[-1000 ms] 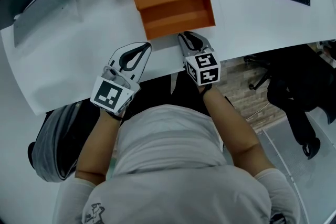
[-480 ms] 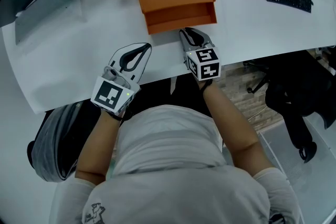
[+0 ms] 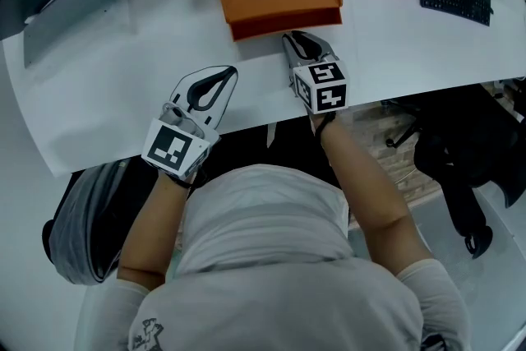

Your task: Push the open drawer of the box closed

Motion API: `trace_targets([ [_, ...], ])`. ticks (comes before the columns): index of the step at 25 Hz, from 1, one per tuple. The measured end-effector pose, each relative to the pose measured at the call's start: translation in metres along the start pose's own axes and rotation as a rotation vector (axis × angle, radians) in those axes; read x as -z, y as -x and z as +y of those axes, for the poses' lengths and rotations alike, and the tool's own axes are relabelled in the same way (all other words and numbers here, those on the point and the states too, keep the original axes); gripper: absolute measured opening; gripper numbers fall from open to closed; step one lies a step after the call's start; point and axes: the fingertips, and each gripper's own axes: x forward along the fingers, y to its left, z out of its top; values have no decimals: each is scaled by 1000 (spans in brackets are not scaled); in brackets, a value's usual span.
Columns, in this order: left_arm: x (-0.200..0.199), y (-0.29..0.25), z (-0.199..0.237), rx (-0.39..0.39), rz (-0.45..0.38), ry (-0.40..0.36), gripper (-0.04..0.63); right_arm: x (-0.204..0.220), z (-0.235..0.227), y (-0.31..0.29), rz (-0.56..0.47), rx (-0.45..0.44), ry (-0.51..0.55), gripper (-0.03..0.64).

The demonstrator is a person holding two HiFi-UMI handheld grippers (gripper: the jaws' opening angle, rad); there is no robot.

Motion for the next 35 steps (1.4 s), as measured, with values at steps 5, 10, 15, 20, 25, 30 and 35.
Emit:
trace_targets([
  [5, 1, -2, 3, -3, 4, 6, -2, -11, -4, -9, -3, -3, 5, 71],
  [10, 0, -5, 5, -7, 6, 7, -2, -21, -7, -17, -5, -7, 13, 72],
  [15, -3, -6, 7, -9, 3, 10, -2, -29, -9, -22, -7, -10, 4, 72],
  [20, -1, -7, 7, -10, 8, 12, -2, -29, -9, -23, -9, -13, 5, 72],
  [25, 1, -8, 6, -11, 10, 20, -2, -30, -9, -25, -16, -9, -3, 74],
  [30, 3, -6, 3, -10, 11, 16, -2, -30, -10, -24, -21, -6, -3, 86],
  [35, 0, -2, -1, -13, -4, 10, -2, -28, -10, -16, -24, 1, -5, 117],
])
